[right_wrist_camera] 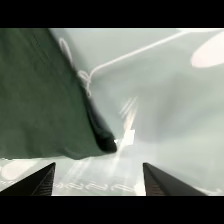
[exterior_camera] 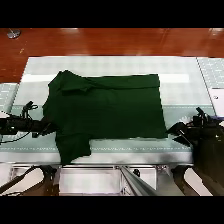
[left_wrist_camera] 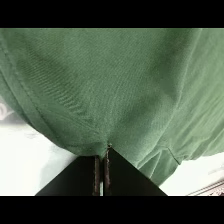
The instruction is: Fold the shirts.
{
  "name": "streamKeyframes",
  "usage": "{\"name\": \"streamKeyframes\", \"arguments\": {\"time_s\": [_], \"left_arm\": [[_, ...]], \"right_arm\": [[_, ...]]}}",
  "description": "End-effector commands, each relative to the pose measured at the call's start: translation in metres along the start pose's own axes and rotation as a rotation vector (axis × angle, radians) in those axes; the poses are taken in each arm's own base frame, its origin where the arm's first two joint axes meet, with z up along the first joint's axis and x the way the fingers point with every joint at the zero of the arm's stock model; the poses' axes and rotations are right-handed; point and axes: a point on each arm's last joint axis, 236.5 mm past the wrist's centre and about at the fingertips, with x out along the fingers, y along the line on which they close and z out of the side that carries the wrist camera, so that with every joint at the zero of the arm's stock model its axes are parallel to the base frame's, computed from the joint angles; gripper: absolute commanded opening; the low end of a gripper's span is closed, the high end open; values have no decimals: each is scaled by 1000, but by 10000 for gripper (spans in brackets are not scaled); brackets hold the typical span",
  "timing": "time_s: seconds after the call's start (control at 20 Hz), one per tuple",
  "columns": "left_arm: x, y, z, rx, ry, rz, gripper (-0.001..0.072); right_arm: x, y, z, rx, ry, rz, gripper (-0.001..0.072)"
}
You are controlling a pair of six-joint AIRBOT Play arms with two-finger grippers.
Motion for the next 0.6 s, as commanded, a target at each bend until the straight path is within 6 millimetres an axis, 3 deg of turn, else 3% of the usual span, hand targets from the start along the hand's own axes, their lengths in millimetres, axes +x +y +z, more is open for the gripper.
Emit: {"name": "streamKeyframes", "arguments": {"time_s": [0.0,0.15,0.4,0.45,0.5,0.55], "left_arm": [[0,-1,0,3,-1,-2,20],[0,-1,1,3,-3,-1,20],[0,0,2,2,-7,0,20],[0,0,2,2,-7,0,20],[0,0,2,2,-7,0,20],[0,0,2,2,-9,0,20]], "right_arm": [[10,4,-1,31,24,39,624],[17,18,9,52,18,122,624],[42,38,15,-32,44,89,624],[46,46,20,-49,42,82,576],[47,54,23,-80,49,78,373],[46,67,24,-143,64,86,11]]}}
